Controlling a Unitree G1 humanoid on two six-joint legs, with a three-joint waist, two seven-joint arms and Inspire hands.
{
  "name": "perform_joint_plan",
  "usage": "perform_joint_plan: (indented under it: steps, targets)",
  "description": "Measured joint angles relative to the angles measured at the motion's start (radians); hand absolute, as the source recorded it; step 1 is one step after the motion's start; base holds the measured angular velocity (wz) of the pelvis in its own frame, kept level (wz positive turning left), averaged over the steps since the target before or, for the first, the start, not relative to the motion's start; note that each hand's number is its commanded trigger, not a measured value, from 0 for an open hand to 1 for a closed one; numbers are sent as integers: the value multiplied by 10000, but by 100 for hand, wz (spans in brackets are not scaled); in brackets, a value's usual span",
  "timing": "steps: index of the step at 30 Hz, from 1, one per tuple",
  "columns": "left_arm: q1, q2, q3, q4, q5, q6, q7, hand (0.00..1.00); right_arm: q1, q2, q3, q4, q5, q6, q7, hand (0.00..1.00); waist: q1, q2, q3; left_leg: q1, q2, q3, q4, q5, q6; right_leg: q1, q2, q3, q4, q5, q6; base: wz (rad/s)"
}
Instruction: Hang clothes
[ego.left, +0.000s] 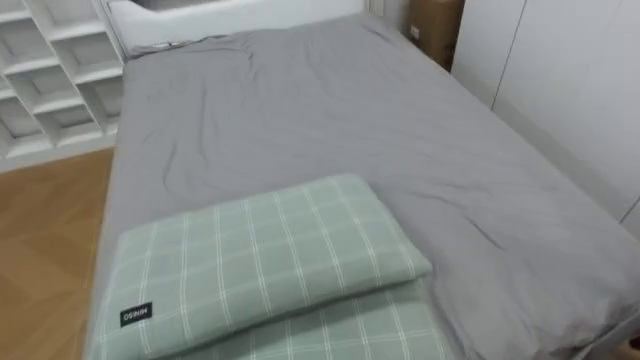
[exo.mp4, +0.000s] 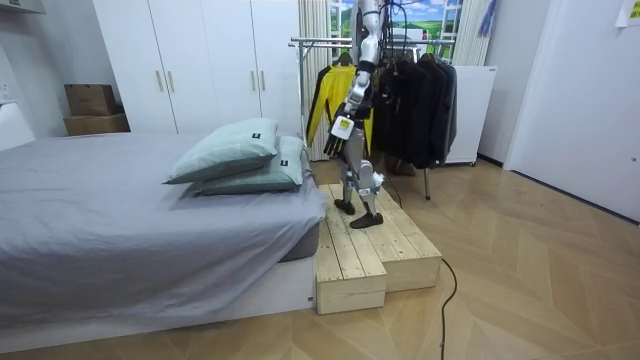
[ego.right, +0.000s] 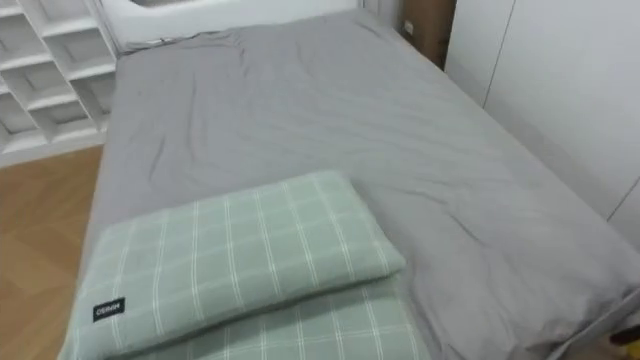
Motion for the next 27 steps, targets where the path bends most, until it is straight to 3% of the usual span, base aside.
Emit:
perform_joint_plan:
  steps: [1, 3, 4, 6, 7, 9, 11, 13, 15, 17, 24, 27]
  targets:
    - [7, 1, 2, 4, -2, 0, 0, 0, 49, 1, 0, -1, 1, 0, -26, 0, -10, -4, -2, 5, -23, -68, 2, 22, 35, 10, -27, 189, 25, 39, 59, 48]
    - [44, 24, 11, 32, 7, 8, 5, 0, 230, 10, -11, -2, 49, 0, -168, 0, -249, -63, 14, -70, -140, -720, 6, 106, 189, 39, -86, 1365, 39, 198, 431, 73]
    - [49, 33, 10, 40, 6, 9, 7, 0, 271, 17, -24, -1, 49, 0, -197, 0, -369, -65, 7, -84, -168, -957, 5, 128, 226, 82, -93, 1737, 23, 233, 565, 115]
    - [137, 101, 17, 22, 9, 4, 87, 0, 482, 97, -205, -7, 81, 2, -267, 0, -688, -87, 21, -41, -219, -1835, 1, 179, 302, 442, 138, 3145, -295, 392, 970, 114]
    - [199, 134, 33, 26, 10, 3, 117, 0, 491, 124, -249, -5, 95, 2, -286, 0, -731, -128, 38, -10, -246, -2041, 1, 187, 308, 573, 207, 3496, -434, 405, 1083, 97]
    - [277, 220, 90, 44, 9, -5, 169, 0, 595, 165, -479, -3, 69, -1, -355, 0, -766, -257, 41, 26, -337, -2825, 30, 200, 326, 1044, 442, 4722, -992, 474, 1407, 97]
    - [318, 209, 300, 41, 11, -22, 170, 0, 599, 206, -677, 2, -143, -7, -370, 0, -751, -292, 49, 14, -361, -3293, 35, 201, 324, 1301, 545, 5246, -1236, 540, 1532, 80]
    - [381, 225, 491, 75, -4, -30, 194, 0, 561, 266, -792, 38, -488, -24, -373, 0, -734, -329, 59, 6, -401, -3623, 14, 224, 288, 1484, 623, 5558, -1407, 517, 1590, 59]
    - [385, 234, 463, 113, -45, -83, 237, 0, 535, 271, -743, 39, -580, -32, -370, 0, -683, -420, 81, -17, -515, -4005, -18, 248, 254, 1631, 635, 5969, -1522, 355, 1840, 43]
    - [402, 226, 423, 125, -207, -99, 253, 0, 529, 268, -607, 55, -632, -34, -383, 0, -635, -455, 98, -8, -521, -4169, -2, 280, 201, 1743, 655, 6124, -1536, 262, 1939, 31]
    - [319, 120, 419, 128, -349, -118, 442, 0, 456, 275, 290, 138, -812, 62, -318, 0, -210, -630, 211, 0, -527, -4598, -18, 360, 72, 2076, 740, 6125, -1819, 54, 1925, 19]
    - [292, 107, 511, 116, -356, -63, 541, 0, 279, 320, 400, 361, -1049, 151, -246, 0, -138, -638, 204, -15, -526, -4626, -70, 367, 55, 2084, 755, 6120, -1856, -1, 1930, 5]
